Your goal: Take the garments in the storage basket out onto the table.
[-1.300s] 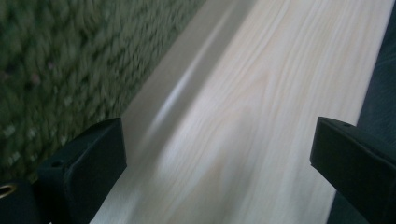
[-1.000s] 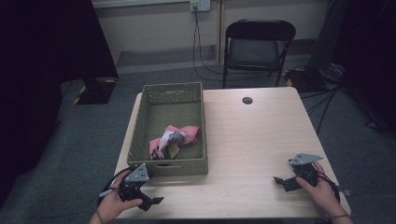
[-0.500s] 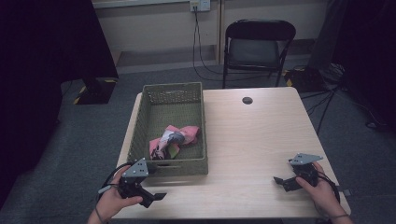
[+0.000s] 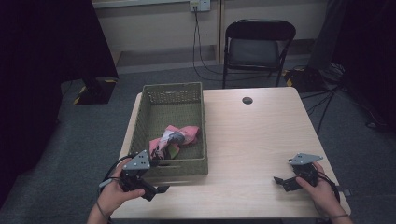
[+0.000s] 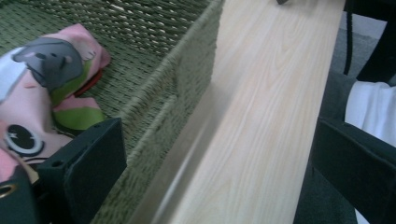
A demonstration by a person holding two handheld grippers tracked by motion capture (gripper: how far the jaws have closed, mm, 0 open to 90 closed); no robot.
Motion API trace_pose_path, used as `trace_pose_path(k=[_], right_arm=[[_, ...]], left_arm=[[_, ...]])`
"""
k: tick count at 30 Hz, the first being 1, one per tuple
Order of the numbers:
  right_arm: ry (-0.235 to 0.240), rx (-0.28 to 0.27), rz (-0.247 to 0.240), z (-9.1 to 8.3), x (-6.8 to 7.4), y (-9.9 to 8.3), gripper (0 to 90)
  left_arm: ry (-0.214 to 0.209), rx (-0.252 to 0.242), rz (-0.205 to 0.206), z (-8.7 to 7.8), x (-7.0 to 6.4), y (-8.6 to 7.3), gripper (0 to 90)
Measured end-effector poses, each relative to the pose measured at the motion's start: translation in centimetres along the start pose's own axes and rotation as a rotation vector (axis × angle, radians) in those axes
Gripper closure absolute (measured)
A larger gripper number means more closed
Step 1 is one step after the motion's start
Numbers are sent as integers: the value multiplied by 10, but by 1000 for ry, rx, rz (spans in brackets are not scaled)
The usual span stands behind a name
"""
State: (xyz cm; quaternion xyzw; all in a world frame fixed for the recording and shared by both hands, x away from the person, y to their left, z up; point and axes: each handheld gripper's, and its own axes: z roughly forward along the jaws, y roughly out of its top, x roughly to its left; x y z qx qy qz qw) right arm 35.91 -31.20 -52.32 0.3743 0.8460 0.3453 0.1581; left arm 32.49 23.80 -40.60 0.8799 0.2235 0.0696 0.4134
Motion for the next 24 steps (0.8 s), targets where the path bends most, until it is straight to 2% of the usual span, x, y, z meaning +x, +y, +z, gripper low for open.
trace_pose_path(k=[8, 13, 24], right_arm=[[0, 0, 0, 0, 0, 0, 0], [0, 0, 0, 0, 0, 0, 0], [-1, 0, 1, 0, 0, 0, 0]], left_arm=[[20, 9, 0, -4, 5, 15, 32], [22, -6, -3, -6, 9, 24, 32], [71, 7, -12, -2, 25, 40, 32]])
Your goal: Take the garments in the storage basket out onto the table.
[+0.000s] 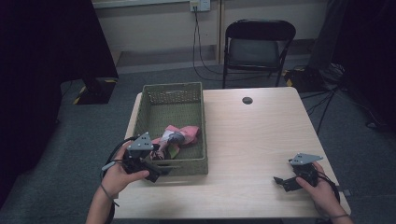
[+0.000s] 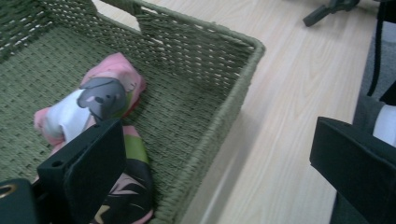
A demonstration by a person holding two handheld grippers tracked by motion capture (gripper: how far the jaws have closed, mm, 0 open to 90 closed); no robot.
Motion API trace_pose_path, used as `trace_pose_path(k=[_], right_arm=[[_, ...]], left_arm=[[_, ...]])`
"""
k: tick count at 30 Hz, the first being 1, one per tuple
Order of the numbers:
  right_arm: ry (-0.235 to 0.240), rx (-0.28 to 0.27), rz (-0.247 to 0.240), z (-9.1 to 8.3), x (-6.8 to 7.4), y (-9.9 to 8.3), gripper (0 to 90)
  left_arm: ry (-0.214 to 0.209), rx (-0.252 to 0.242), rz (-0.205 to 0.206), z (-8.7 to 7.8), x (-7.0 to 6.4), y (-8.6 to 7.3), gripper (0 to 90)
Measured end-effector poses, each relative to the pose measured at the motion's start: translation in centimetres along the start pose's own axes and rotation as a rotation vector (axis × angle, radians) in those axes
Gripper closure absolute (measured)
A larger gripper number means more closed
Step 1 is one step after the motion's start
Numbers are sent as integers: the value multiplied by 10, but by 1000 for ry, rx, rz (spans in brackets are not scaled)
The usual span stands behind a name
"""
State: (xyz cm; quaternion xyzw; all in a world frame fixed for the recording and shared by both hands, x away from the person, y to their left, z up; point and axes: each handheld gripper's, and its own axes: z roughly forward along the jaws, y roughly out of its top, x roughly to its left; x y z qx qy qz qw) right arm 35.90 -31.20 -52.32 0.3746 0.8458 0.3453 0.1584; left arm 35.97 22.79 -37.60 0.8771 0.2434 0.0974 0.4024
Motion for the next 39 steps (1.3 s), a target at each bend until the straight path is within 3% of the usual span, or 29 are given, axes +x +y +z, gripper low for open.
trace_pose_path(k=[10, 18, 24, 30, 39], right_arm=[[0, 0, 0, 0, 0, 0, 0], [0, 0, 0, 0, 0, 0, 0], [0, 0, 0, 0, 0, 0, 0], [0, 0, 0, 0, 0, 0, 0], [0, 0, 0, 0, 0, 0, 0]], left_arm=[[31, 1, -6, 2, 15, 12, 34], [39, 4, -22, 15, 26, 16, 37], [39, -28, -45, 22, 34, 26, 37], [81, -30, -58, 27, 43, 33, 36], [118, -31, -85, 39, 57, 32, 34]])
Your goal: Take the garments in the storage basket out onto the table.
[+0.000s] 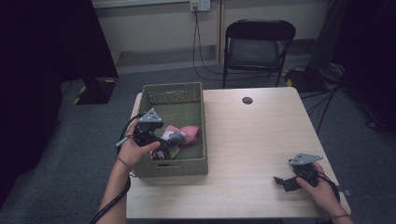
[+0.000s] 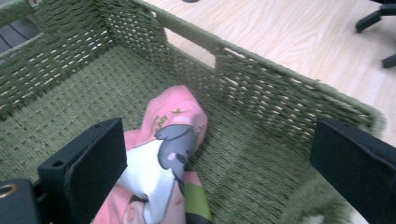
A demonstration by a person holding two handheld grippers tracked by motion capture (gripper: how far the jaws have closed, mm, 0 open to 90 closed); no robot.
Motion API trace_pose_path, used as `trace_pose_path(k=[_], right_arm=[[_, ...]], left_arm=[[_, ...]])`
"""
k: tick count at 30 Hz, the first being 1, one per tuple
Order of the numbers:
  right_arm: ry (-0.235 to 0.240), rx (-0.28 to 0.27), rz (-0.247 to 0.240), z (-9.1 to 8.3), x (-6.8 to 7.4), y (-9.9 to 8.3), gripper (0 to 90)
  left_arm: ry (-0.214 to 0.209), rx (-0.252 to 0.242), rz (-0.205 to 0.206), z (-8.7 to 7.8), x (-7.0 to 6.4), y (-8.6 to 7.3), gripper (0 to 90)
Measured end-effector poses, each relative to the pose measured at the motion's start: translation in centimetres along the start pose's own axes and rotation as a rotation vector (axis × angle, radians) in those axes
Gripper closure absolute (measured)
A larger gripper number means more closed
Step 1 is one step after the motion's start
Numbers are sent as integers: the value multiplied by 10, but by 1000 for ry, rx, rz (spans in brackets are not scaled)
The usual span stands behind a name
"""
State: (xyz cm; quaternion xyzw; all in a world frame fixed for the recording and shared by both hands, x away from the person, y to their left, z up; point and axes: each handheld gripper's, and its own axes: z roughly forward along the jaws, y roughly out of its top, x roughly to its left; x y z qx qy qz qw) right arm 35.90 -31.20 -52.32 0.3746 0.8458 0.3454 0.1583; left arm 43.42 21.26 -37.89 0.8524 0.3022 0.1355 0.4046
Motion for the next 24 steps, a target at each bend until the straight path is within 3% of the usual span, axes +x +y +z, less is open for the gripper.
trace_pose_path(k=[15, 24], right_arm=[[0, 0, 0, 0, 0, 0, 0], [0, 0, 0, 0, 0, 0, 0]], left_arm=[[28, 52, -22, 27, 14, -3, 33], [57, 119, -43, 43, 23, -11, 33]])
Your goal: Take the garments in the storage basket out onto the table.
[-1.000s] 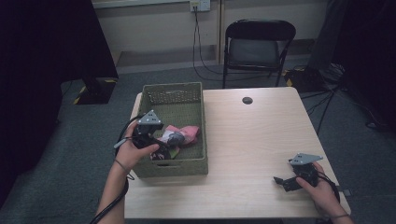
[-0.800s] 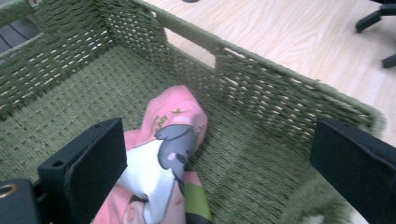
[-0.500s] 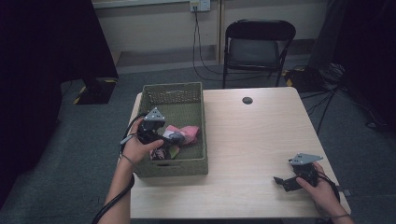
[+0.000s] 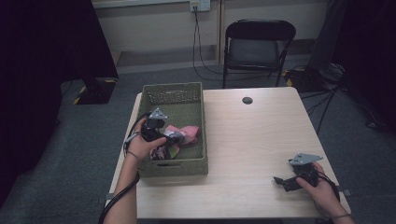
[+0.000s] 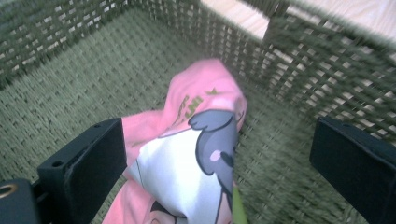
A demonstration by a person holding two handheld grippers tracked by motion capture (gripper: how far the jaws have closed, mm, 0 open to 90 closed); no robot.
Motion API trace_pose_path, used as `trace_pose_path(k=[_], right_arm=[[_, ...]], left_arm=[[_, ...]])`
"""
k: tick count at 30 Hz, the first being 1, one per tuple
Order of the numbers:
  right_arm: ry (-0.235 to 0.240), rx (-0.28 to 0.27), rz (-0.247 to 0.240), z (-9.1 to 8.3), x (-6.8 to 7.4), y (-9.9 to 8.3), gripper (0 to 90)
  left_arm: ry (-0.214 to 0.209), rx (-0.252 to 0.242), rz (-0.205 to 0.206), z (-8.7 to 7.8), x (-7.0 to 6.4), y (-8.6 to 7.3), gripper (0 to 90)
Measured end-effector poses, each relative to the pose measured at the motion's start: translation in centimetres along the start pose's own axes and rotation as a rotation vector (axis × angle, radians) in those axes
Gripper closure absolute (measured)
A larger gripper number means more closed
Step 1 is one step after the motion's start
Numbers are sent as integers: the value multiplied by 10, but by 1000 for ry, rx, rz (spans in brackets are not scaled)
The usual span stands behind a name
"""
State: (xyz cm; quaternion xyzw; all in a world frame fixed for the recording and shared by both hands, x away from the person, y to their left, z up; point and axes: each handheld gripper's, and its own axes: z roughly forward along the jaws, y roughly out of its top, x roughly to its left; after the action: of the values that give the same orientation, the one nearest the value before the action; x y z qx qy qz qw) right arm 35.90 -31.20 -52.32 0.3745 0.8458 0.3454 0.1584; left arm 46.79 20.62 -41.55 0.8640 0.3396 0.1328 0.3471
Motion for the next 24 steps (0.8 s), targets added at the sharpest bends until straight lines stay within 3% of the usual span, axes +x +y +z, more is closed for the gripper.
trace_pose_path(k=[9, 17, 24], right_arm=[[0, 0, 0, 0, 0, 0, 0], [0, 0, 0, 0, 0, 0, 0], [0, 0, 0, 0, 0, 0, 0]], left_arm=[[24, 72, -11, 14, 4, -1, 33], [12, 147, -45, 30, 8, -5, 48], [23, 214, -31, 43, 10, -11, 75]])
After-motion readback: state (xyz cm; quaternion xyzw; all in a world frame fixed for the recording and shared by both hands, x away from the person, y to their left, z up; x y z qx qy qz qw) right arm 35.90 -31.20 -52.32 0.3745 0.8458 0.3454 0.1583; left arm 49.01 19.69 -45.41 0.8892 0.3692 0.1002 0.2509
